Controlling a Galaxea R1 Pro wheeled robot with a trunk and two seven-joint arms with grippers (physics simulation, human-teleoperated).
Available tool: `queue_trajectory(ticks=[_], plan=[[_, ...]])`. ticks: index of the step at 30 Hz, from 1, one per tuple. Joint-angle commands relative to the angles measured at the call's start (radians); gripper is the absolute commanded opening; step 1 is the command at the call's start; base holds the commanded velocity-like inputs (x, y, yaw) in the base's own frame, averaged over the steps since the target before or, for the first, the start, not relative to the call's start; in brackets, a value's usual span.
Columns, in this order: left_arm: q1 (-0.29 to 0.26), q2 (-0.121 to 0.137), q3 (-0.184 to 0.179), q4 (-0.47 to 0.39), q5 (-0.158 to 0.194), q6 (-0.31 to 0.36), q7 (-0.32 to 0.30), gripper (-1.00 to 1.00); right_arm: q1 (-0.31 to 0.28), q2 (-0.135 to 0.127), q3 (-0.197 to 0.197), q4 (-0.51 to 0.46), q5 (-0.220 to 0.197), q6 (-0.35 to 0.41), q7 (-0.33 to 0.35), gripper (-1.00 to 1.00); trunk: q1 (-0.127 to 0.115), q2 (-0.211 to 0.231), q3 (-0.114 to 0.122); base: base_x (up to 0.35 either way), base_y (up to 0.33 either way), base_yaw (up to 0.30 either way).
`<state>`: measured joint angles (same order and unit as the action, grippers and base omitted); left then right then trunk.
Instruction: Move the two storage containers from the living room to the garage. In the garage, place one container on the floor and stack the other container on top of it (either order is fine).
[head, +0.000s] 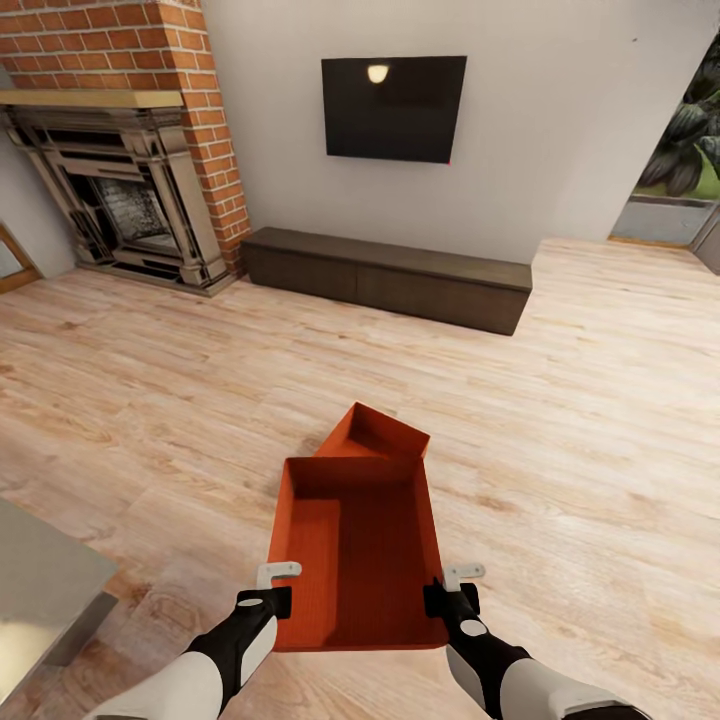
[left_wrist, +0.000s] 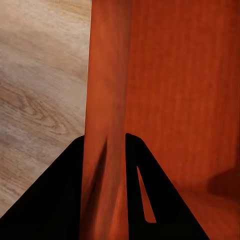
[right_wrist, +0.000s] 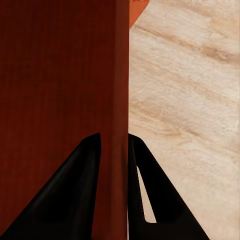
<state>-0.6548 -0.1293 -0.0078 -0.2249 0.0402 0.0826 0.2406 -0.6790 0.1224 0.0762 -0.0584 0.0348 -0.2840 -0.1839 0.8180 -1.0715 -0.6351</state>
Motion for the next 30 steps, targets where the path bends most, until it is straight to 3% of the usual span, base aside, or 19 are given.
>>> queue_trajectory(ticks=[1,30], plan=[[0.0,-0.003,0.035,-0.001,0.02,0.006,0.008,-1.0,-0.001,0.0,-0.018,-0.001,0.005,-0.003,-0.008,-1.0,0.0,0.0,0.001,0.0,0.0,0.0],[0.0,-0.001,0.035,0.006,0.021,0.006,0.008,-1.0,-0.001,-0.001,-0.018,-0.001,0.005,-0.003,-0.008,-1.0,0.0,0.0,0.047,0.0,0.0,0.0]])
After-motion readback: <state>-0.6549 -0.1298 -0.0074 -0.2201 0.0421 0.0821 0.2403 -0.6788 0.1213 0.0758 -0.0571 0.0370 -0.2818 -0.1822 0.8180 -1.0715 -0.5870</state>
